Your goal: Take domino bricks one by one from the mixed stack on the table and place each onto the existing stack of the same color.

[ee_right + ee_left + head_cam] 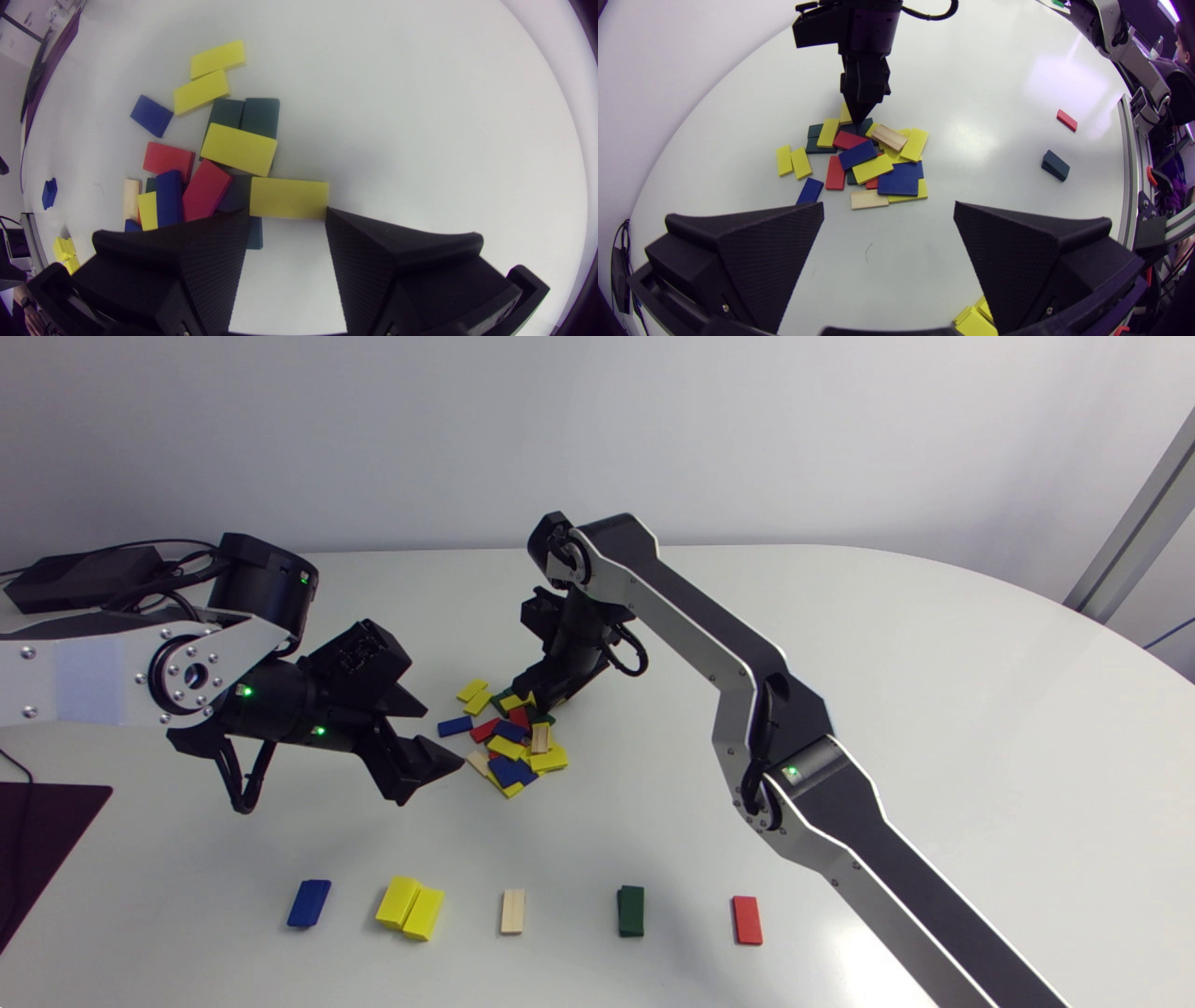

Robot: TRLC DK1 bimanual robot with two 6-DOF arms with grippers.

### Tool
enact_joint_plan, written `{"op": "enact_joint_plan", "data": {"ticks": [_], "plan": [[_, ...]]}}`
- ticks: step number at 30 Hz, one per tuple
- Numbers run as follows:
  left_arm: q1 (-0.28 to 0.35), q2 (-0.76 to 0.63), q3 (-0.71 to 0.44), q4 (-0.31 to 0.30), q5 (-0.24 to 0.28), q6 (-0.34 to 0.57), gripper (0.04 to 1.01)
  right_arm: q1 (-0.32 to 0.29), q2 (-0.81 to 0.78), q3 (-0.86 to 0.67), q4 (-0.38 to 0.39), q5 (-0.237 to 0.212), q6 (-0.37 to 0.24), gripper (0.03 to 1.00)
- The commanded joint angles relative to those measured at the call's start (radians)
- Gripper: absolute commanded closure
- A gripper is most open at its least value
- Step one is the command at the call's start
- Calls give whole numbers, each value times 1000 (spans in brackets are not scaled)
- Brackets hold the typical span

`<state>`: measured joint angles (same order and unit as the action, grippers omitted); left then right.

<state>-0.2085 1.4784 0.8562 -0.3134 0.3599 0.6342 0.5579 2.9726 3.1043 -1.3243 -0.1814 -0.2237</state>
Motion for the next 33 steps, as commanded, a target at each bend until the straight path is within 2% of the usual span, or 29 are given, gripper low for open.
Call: {"op": "enact_joint_plan", "data": {"ticks": [1, 14, 15, 22, 33], "plan": [[4, -12, -22, 5, 2, 5, 54, 10, -1, 48, -4, 13, 24, 625], [-5, -27, -29, 5, 2, -2, 54, 23, -47, 48, -29, 20, 32, 626], [-5, -30, -32, 5, 2, -1, 54, 27, -53, 47, -29, 22, 34, 657], [-11, -47, -39, 5, 2, -2, 54, 37, -126, -13, -33, 37, 34, 664], [-60, -82, -31, -27, -1, -28, 54, 73, -345, -337, -93, 43, 40, 664]]}}
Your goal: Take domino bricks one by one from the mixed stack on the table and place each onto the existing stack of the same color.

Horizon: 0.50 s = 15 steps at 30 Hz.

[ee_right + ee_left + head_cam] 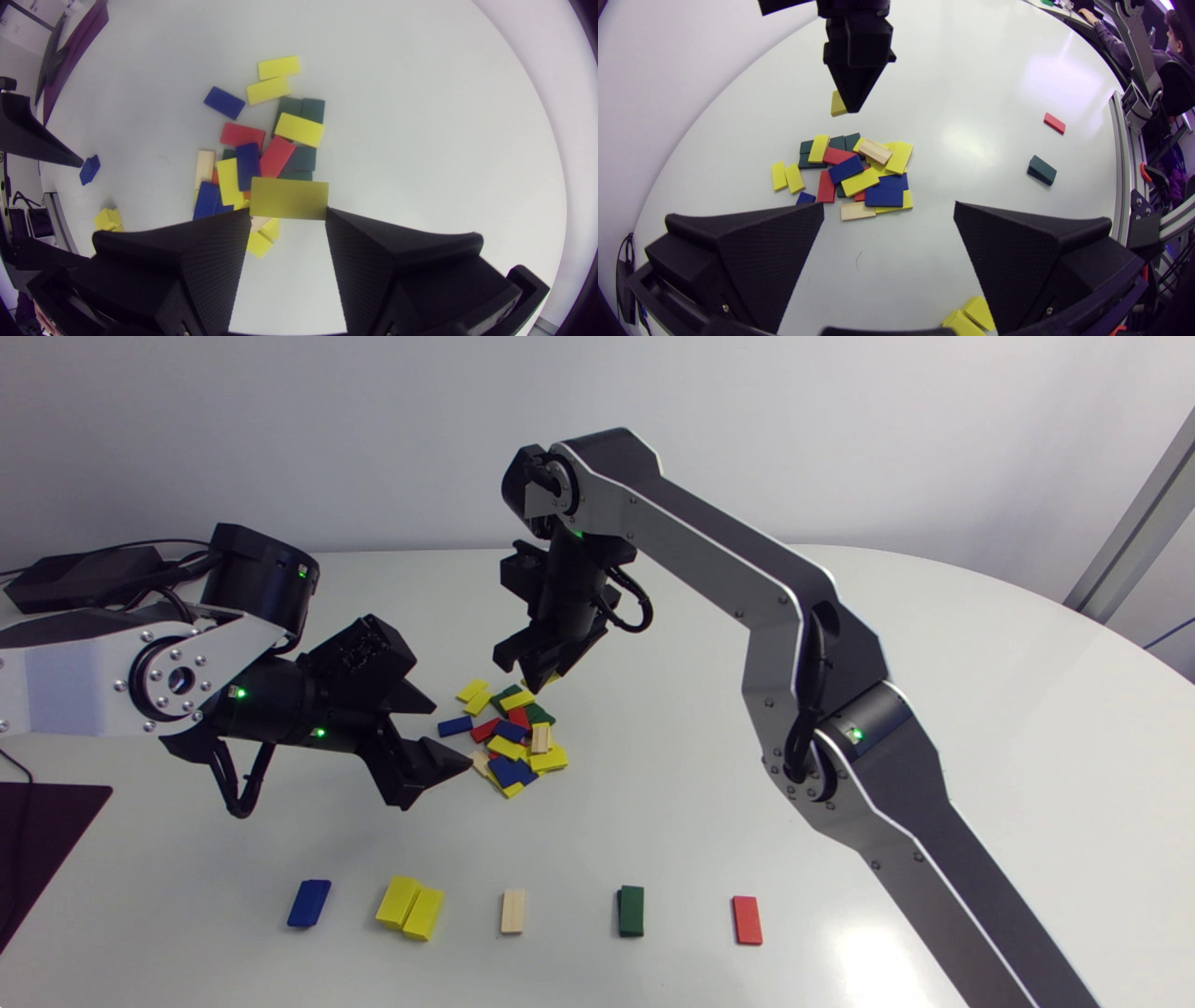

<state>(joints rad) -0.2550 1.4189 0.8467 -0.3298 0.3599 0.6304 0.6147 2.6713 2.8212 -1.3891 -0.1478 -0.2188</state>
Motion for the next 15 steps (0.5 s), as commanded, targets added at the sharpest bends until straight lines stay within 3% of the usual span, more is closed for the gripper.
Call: {"op": "enact_joint_plan", "data": {"ticks": [1, 4, 10, 15], "plan": [[-16, -28, -23, -11, -1, -26, 54, 19, -64, -83, -28, 10, 38, 664], [-20, -43, -29, -14, -3, -31, 54, 34, -131, -190, -13, 10, 45, 664], [-21, -66, -54, -14, -3, -38, 54, 74, -341, -580, 182, 14, 59, 664], [-20, -66, -67, -9, -6, -37, 54, 103, -438, -772, 285, 14, 55, 664]]}}
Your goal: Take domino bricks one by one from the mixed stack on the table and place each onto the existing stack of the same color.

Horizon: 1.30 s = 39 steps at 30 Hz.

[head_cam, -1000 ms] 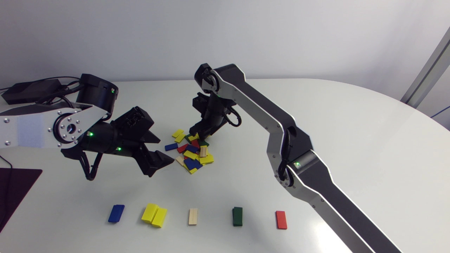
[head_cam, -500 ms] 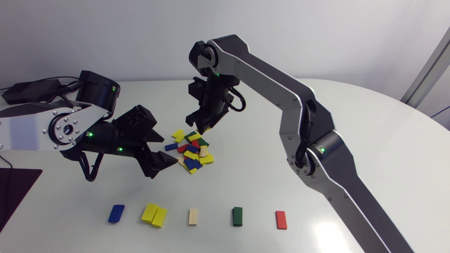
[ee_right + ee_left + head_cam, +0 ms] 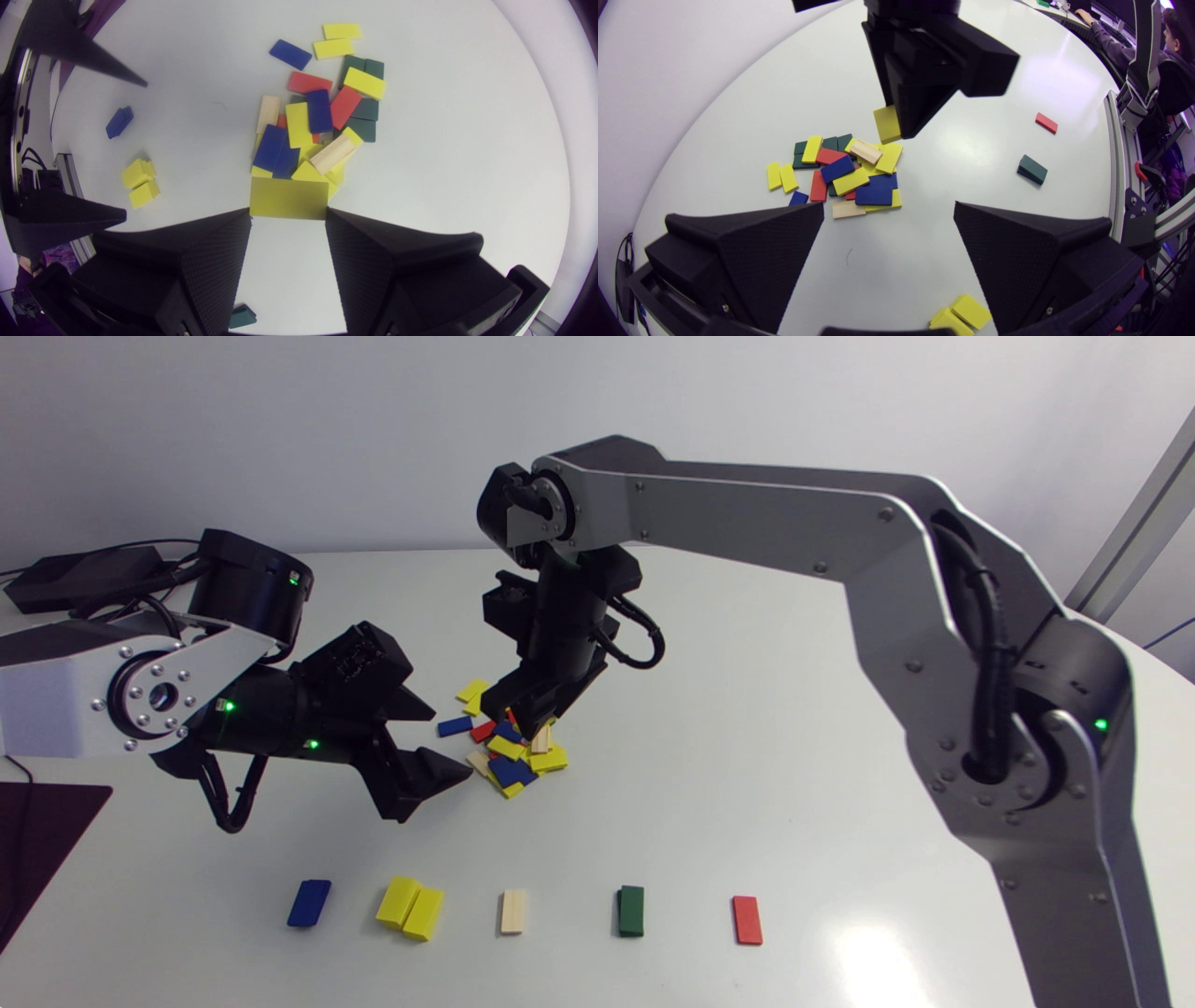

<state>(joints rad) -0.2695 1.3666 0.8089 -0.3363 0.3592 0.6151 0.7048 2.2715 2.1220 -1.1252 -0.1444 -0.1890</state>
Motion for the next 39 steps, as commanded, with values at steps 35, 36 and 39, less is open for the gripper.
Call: {"op": "enact_joint_plan", "data": {"ticks": [35, 36, 39], "plan": [[187, -15, -146, 212, -57, -26, 54, 259, -227, -543, 412, 68, -110, 664], [190, -14, -148, 215, -57, -28, 54, 263, -230, -553, 423, 66, -113, 664], [196, -14, -155, 226, -57, -31, 54, 279, -234, -559, 433, 65, -115, 666]]}}
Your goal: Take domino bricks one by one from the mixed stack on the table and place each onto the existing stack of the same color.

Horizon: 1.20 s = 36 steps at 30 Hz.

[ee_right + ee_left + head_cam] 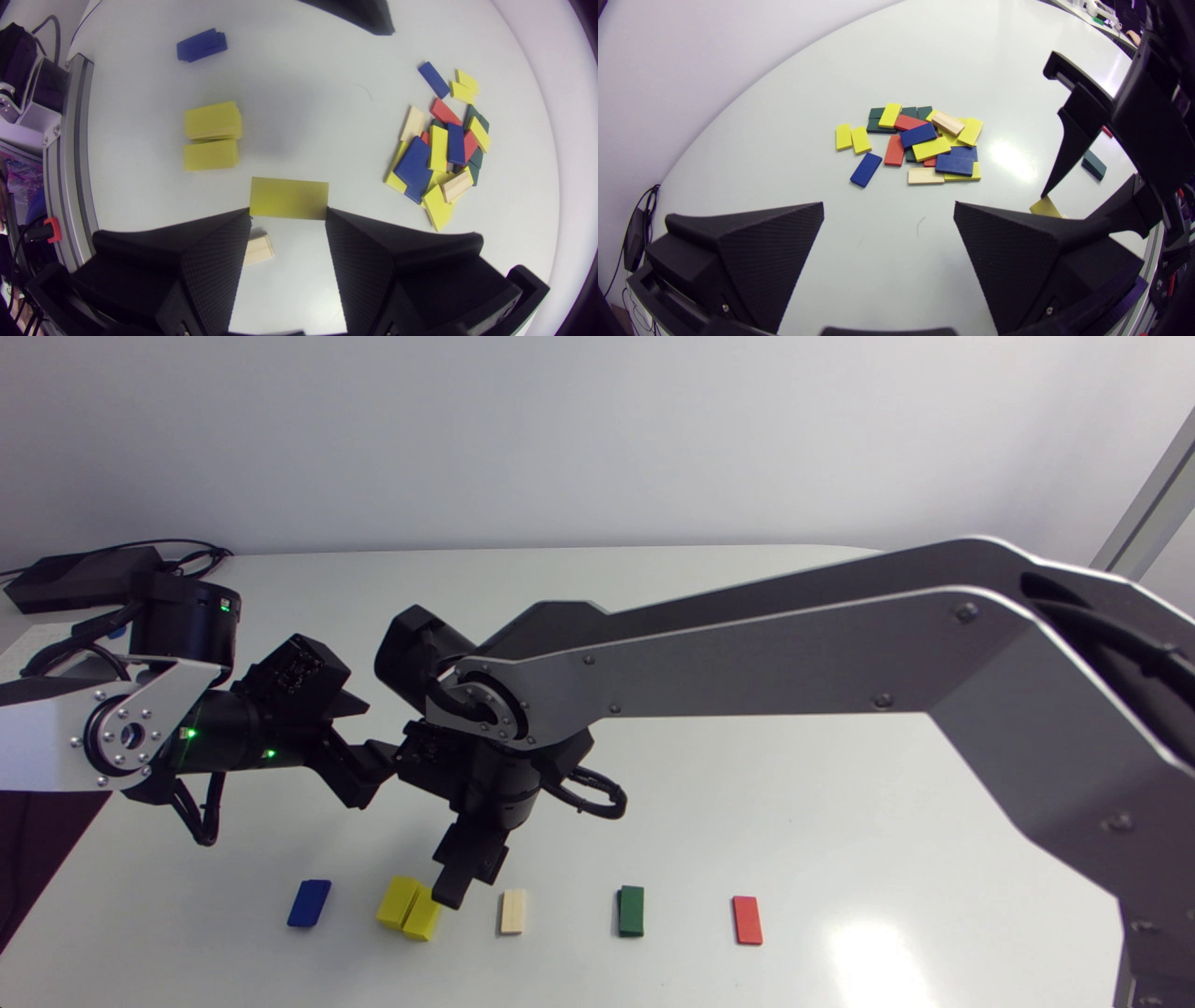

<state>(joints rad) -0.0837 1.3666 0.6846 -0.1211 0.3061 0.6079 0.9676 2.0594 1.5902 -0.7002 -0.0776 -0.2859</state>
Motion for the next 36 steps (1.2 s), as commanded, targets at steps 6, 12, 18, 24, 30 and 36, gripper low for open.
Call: {"op": "enact_joint_plan", "data": {"ticks": [6, 12, 18, 24, 30, 36], "plan": [[15, -14, -37, 14, -4, -23, 54, 37, -22, -27, 8, -1, -33, 666], [10, -14, -39, 14, -5, -30, 54, 52, -18, -19, -9, -1, -58, 664], [4, -23, -37, 14, -5, -36, 54, 71, 4, -1, -24, -1, -78, 666], [4, -24, -37, 15, -5, -40, 54, 85, 33, 25, -36, -1, -90, 664], [6, -15, -40, 28, -5, -42, 54, 95, 59, 51, -39, -4, -95, 666], [10, 6, -42, 38, -9, -42, 54, 97, 87, 83, -53, -7, -99, 666]]}}
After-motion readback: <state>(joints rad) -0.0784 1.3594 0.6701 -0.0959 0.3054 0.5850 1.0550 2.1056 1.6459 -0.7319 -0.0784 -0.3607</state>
